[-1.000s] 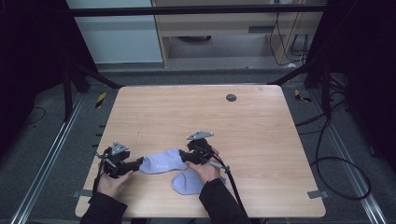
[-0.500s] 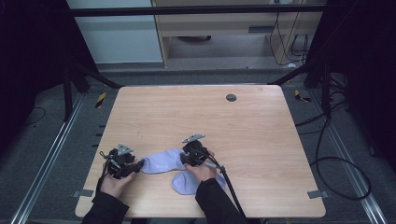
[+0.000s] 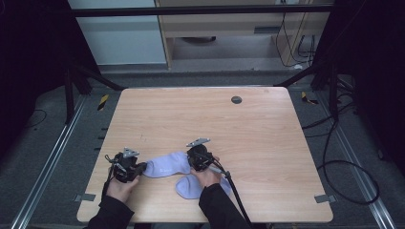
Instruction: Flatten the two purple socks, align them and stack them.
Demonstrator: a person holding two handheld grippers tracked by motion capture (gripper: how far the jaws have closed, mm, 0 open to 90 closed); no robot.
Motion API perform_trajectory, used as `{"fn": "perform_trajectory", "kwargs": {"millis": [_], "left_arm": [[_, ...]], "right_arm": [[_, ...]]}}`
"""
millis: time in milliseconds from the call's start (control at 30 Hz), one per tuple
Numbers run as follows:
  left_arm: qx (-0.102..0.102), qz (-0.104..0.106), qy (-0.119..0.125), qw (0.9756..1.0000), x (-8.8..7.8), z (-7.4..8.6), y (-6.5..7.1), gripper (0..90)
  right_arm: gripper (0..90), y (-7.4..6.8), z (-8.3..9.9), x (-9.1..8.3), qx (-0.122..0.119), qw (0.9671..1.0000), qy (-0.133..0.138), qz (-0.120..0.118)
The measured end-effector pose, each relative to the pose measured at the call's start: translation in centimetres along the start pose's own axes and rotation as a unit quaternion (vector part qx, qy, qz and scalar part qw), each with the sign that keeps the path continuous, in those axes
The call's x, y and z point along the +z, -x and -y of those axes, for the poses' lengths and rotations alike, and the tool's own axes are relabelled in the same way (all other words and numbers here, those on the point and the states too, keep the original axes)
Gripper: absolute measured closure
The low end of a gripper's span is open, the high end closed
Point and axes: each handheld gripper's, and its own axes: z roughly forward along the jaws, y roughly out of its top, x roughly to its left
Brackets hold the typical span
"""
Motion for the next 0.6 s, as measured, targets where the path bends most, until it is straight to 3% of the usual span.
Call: {"fn": "perform_trajectory", "kwargs": {"millis": [233,400,600], "left_arm": [[-0.006,0.012,0.014,0.9998,-0.7,-0.3,0.1,87.0],[-0.004,0.029,0.045,0.9986,-2.1,-0.9,0.6,87.1],[-0.002,0.041,0.065,0.9971,-3.3,-1.5,1.1,87.1]], "right_arm": [[87.5,0.3,-0.2,-1.6,0.008,0.9995,0.024,-0.021],[87.5,0.1,-0.8,-3.2,0.008,0.9984,0.046,-0.031],[87.6,0.0,-1.5,-4.9,-0.005,0.9977,0.060,-0.031]]}}
